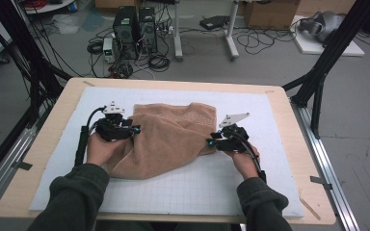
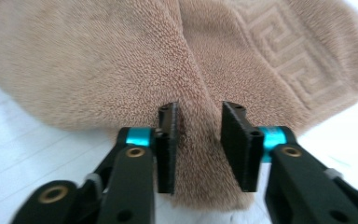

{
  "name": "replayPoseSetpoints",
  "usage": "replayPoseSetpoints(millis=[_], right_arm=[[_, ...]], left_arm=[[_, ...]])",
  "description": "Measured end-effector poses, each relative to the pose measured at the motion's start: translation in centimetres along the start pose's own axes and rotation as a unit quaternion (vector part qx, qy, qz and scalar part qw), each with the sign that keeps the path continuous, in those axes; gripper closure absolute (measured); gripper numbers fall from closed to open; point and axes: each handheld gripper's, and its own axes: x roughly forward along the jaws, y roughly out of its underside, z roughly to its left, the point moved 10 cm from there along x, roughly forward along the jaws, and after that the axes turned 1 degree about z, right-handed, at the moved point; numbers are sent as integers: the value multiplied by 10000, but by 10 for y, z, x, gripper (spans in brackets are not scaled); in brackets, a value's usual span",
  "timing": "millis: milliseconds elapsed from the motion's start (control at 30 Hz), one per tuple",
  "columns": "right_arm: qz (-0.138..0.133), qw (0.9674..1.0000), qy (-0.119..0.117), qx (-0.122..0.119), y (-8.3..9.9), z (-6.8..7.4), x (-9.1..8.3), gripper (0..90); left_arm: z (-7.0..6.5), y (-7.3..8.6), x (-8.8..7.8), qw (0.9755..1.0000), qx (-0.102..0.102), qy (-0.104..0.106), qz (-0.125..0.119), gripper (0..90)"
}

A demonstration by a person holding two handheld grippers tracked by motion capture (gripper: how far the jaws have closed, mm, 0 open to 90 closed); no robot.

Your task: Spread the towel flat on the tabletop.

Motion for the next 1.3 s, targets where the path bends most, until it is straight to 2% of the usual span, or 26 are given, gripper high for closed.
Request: replayPoseSetpoints(millis=[33,133,167,267,333,433,533,633,733,833,900,967,1033,1200,1267,1300], right_arm=[[0,10000,0,0,0,0,0,635],[-275,9995,77,-106,-3,11,-22,608],[-275,9995,77,-106,-3,11,-22,608],[-357,9991,32,-228,-1,25,-30,601],[-346,9987,-22,-369,3,35,-30,594],[-137,9983,-41,-558,14,47,-23,579],[-160,9984,-77,-530,16,51,-21,576],[-154,9985,-118,-507,19,55,-18,569],[-140,9985,-146,-509,22,59,-16,564],[-133,9984,-165,-525,23,61,-15,564],[-148,9984,-160,-513,23,61,-15,563],[-126,9982,-174,-561,23,61,-14,562],[-111,9983,-185,-542,24,63,-12,557],[-71,9982,-248,-546,28,64,-7,558],[-32,9983,-271,-520,32,66,-5,557],[-25,9982,-275,-535,33,66,-3,558]], left_arm=[[-1,0,-6,10000,11,5,-46,527],[-7,4,-24,9999,98,62,-110,487],[-10,6,-28,9998,131,70,-105,487],[-21,15,-41,9994,284,115,-144,459],[-30,22,-48,9990,360,185,-161,445],[-45,35,-56,9983,460,317,-194,439],[-60,50,-60,9973,540,473,-158,438],[-71,64,-58,9962,587,648,-57,430],[-77,80,-50,9949,685,715,203,415],[-80,91,-42,9937,635,860,339,406],[-82,96,-37,9924,707,893,459,402],[-84,99,-32,9919,680,949,493,403],[-83,102,-28,9914,692,952,565,420],[-82,102,-23,9913,849,861,514,488],[-82,100,-22,9918,899,777,469,542],[-82,100,-22,9919,949,719,437,606]])
